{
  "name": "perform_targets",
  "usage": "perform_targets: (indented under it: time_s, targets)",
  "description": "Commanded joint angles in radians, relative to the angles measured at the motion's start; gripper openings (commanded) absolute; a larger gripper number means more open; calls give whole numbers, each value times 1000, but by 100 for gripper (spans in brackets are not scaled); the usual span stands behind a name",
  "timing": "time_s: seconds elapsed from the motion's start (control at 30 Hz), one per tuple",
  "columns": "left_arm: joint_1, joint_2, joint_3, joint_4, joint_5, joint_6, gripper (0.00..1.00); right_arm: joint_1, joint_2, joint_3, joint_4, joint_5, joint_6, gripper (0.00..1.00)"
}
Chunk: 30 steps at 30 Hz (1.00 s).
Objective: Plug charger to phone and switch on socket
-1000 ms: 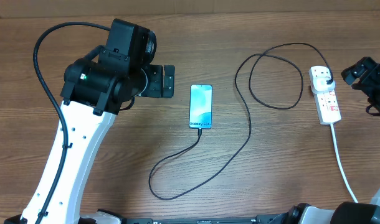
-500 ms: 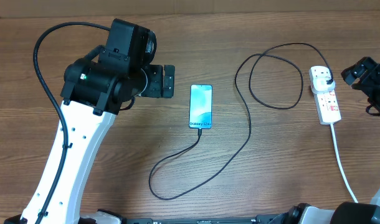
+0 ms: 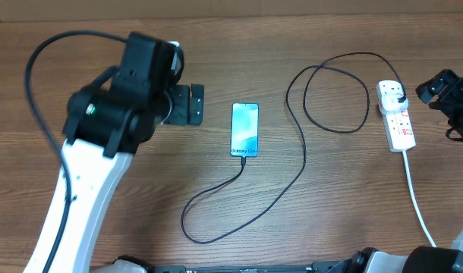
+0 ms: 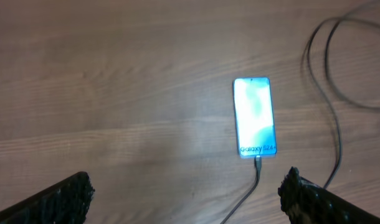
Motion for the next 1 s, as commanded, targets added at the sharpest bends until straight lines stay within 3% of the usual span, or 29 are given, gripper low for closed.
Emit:
perform_targets:
  time_s: [0.0,0.2,0.47,0.97]
  targets:
    - [3,-121,-105,85,-34,23,100,3,-7,16,5,14,3,100]
    - [29,-317,-374,349,-6,23,99,3,-7,16,5,14,3,100]
    - [161,-554,-700,722,142,24,99,3,-7,16,5,14,3,100]
    - [252,-986,-1349,1576,193,67,100,3,-7,16,5,14,3,100]
